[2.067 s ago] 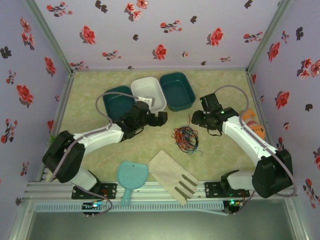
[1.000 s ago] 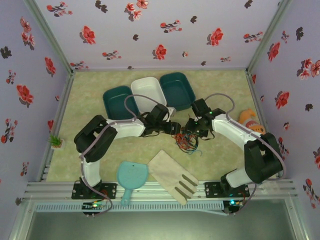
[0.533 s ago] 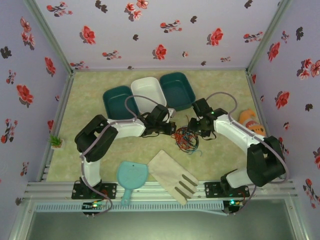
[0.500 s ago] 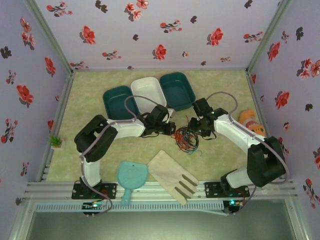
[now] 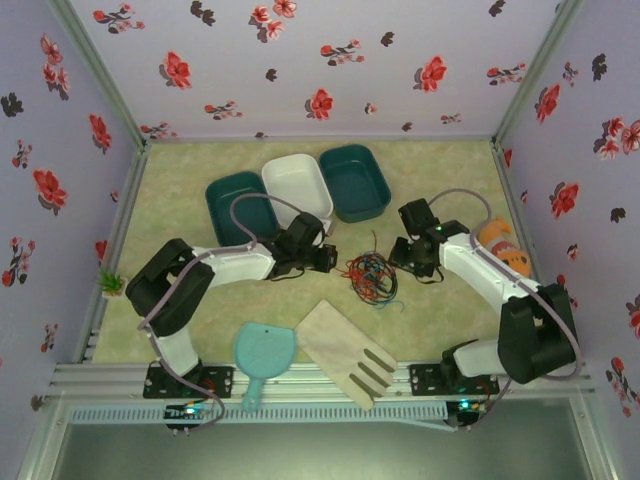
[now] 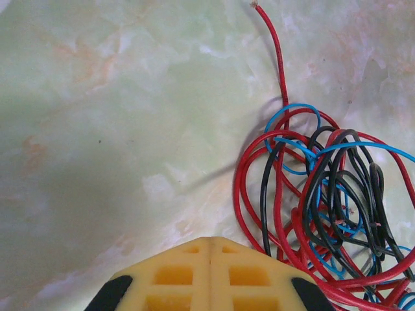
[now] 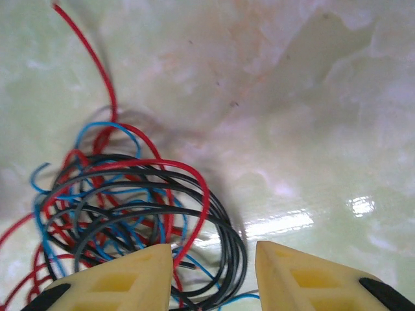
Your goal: Untangle the cables
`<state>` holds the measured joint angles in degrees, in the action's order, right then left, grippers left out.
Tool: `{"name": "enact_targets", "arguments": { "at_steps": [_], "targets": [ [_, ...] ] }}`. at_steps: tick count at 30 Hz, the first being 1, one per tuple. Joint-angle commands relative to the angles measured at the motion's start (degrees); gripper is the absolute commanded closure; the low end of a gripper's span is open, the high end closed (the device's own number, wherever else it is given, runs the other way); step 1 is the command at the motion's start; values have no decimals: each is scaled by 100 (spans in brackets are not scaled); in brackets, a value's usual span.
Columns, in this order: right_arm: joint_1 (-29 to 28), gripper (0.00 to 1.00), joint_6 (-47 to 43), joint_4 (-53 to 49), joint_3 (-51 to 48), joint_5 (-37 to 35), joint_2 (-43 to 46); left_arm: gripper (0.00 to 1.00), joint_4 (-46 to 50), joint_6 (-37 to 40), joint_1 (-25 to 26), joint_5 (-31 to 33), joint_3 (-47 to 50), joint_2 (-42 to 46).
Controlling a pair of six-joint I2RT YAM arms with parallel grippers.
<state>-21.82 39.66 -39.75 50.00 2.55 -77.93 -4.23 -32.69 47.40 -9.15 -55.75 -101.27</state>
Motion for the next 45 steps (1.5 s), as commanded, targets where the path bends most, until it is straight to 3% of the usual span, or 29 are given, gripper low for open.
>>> {"name": "enact_targets", "arguments": {
  "at_steps": [1, 9, 22, 25, 29, 34, 45],
  "targets": [
    [46, 62, 145, -95, -222, -61, 135, 100, 111, -45, -36, 174, 47, 143],
    [71, 64, 340, 239, -769, 97, 273, 100, 159, 60, -2, 150, -98, 203],
    [6, 65, 62, 1437, -1040, 481, -326, 62, 28, 9, 86, 149, -314, 109],
    [-16, 71, -37, 1542, -945, 512, -583, 54, 23, 15, 92, 157, -310, 116],
    [-131, 86, -199, 1566, -748, 505, -777, 42, 36, 27, 86, 267, -288, 145],
    [-414, 100, -519, 1145, -262, 317, -956, 32, 54, 36, 86, 398, -289, 93],
    [-771, 100, -845, -375, 446, -371, -284, 32, 32, 71, 86, 501, -542, -232]
  ]
}}
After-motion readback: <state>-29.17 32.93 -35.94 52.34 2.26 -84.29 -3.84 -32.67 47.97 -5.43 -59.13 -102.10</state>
